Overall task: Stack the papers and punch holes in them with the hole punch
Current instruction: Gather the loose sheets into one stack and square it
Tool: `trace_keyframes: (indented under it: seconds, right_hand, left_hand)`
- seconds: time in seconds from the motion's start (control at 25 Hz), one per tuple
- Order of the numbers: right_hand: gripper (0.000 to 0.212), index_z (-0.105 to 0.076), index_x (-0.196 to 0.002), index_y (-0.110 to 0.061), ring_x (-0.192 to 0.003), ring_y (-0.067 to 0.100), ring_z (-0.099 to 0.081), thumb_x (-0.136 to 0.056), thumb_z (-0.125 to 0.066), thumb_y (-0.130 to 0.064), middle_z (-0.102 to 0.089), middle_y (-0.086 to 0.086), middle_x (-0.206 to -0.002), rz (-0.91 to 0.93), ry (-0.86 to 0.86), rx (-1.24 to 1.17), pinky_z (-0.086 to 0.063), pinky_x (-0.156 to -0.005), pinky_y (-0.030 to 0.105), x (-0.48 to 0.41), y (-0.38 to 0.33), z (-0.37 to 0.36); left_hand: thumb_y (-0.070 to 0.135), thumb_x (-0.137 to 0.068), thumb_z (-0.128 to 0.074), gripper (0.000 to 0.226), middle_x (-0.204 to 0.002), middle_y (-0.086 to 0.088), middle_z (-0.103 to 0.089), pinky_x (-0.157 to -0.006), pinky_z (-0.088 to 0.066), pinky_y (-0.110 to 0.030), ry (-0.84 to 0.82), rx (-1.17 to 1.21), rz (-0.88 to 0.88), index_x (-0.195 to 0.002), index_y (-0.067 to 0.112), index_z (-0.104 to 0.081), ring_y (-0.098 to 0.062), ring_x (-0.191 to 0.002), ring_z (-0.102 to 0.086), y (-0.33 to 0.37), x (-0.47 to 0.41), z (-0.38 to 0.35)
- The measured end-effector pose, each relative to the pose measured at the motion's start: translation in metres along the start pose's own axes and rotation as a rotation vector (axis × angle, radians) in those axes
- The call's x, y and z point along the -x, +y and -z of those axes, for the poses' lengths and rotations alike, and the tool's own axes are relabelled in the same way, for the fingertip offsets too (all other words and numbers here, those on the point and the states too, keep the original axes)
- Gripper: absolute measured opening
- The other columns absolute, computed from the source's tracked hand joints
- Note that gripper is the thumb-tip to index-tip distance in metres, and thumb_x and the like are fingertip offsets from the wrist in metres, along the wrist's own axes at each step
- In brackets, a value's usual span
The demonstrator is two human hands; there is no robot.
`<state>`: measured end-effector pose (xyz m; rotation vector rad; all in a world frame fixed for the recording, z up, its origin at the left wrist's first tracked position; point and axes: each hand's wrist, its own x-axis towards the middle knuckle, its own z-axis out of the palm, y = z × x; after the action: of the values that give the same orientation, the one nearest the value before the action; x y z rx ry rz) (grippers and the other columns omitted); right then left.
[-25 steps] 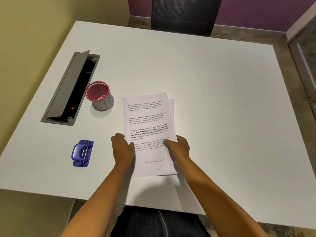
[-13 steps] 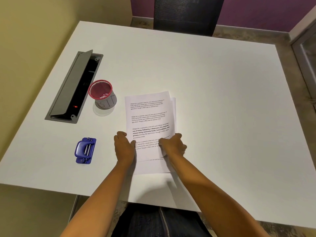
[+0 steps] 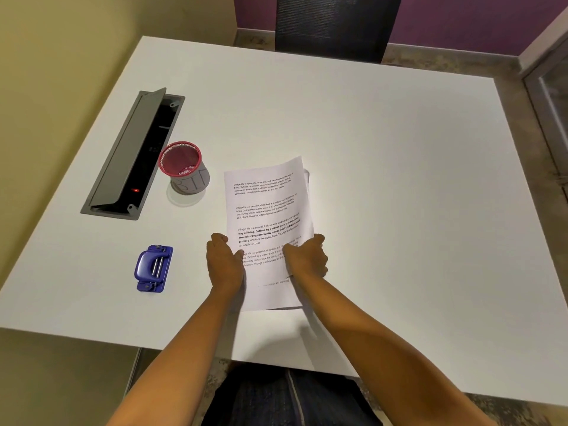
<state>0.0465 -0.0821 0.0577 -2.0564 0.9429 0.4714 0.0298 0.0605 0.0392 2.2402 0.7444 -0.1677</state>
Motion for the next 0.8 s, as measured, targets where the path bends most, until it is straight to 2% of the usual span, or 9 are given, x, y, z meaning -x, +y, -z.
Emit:
trace_keyframes:
  seconds: [0.12,0.2,0.28,0.36,0.48,0.6,0.68,0.8]
  right_hand:
    - [0.048,-0.050,-0.112,-0.015,-0.107,0.031,-0.054,-0.070,-0.066,-0.029,-0.064,0.002,-0.109,-0.018,-0.019,-0.162,-0.037,-0.098,0.046,-0.006,0.004,0.007]
    - [0.031,-0.060,-0.097,-0.016,-0.097,0.029,-0.060,-0.070,-0.066,-0.029,-0.068,0.001,-0.101,0.013,-0.041,-0.223,-0.038,-0.094,0.043,-0.012,0.006,0.012]
    - [0.018,-0.061,-0.086,-0.014,-0.090,0.028,-0.062,-0.072,-0.063,-0.025,-0.068,0.004,-0.099,0.080,-0.024,-0.225,-0.045,-0.088,0.041,-0.017,0.007,0.018]
    - [0.015,-0.061,-0.090,-0.011,-0.086,0.027,-0.063,-0.077,-0.059,-0.017,-0.068,0.007,-0.101,0.151,-0.021,-0.151,-0.051,-0.074,0.035,-0.022,0.010,0.024]
    - [0.018,-0.062,-0.098,-0.011,-0.085,0.027,-0.061,-0.082,-0.054,-0.008,-0.067,0.008,-0.104,0.203,-0.036,0.000,-0.042,-0.064,0.026,-0.027,0.020,0.030]
    - [0.016,-0.064,-0.096,-0.010,-0.082,0.023,-0.060,-0.084,-0.057,-0.002,-0.068,0.006,-0.100,0.285,-0.036,-0.062,-0.039,-0.059,0.020,-0.025,0.029,0.037]
    - [0.018,-0.065,-0.097,-0.011,-0.081,0.020,-0.061,-0.084,-0.060,0.000,-0.068,0.001,-0.092,0.332,-0.028,-0.134,-0.038,-0.056,0.006,-0.021,0.032,0.046]
    - [0.016,-0.065,-0.095,-0.011,-0.071,-0.001,-0.058,-0.084,-0.063,0.000,-0.066,-0.007,-0.080,0.401,-0.003,-0.230,-0.035,-0.056,-0.002,-0.016,0.033,0.064]
  left_hand:
    - [0.003,-0.086,-0.067,0.040,-0.117,-0.021,-0.053,-0.085,-0.043,-0.038,-0.007,-0.011,-0.001,-0.120,0.000,-0.045,-0.036,-0.105,-0.056,0.000,-0.001,0.001]
    - [0.002,-0.086,-0.067,0.040,-0.116,-0.021,-0.054,-0.084,-0.043,-0.038,-0.013,-0.014,0.000,-0.120,0.000,-0.045,-0.036,-0.104,-0.056,0.000,-0.002,0.001]
    - [0.001,-0.086,-0.066,0.040,-0.114,-0.022,-0.054,-0.081,-0.042,-0.037,-0.014,-0.011,-0.006,-0.120,0.001,-0.045,-0.036,-0.103,-0.056,0.000,-0.002,0.001]
    - [0.001,-0.087,-0.065,0.039,-0.114,-0.021,-0.053,-0.081,-0.044,-0.039,-0.020,-0.036,-0.020,-0.120,0.001,-0.045,-0.036,-0.102,-0.056,0.001,-0.001,0.001]
    - [0.004,-0.090,-0.060,0.038,-0.118,-0.019,-0.050,-0.084,-0.049,-0.046,-0.047,-0.131,-0.073,-0.124,0.002,-0.044,-0.037,-0.104,-0.056,0.000,0.001,0.000]
    - [0.008,-0.093,-0.056,0.038,-0.122,-0.019,-0.049,-0.086,-0.047,-0.043,-0.086,-0.098,-0.070,-0.128,0.004,-0.043,-0.036,-0.107,-0.055,-0.004,0.000,0.001]
    - [0.011,-0.095,-0.053,0.037,-0.128,-0.018,-0.047,-0.089,-0.042,-0.037,-0.092,0.008,-0.005,-0.130,0.005,-0.043,-0.033,-0.112,-0.054,-0.004,0.000,0.005]
    - [0.019,-0.095,-0.054,0.041,-0.135,-0.016,-0.051,-0.099,-0.039,-0.035,-0.107,0.159,0.073,-0.133,0.006,-0.045,-0.032,-0.122,-0.052,0.001,-0.005,0.014]
